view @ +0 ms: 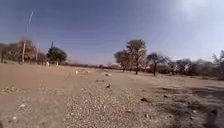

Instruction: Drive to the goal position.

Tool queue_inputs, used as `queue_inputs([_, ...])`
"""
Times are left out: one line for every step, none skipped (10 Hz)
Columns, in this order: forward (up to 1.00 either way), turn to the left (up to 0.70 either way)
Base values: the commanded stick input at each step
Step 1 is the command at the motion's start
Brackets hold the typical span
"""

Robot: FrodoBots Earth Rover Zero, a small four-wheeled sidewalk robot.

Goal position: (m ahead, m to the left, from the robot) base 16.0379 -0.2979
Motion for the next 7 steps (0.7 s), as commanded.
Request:
queue_inputs([0.50,0.00])
queue_inputs([0.50,0.00])
queue_inputs([0.50,0.00])
queue_inputs([0.50,0.00])
queue_inputs([0.50,0.00])
queue_inputs([0.50,0.00])
queue_inputs([0.50,0.00])
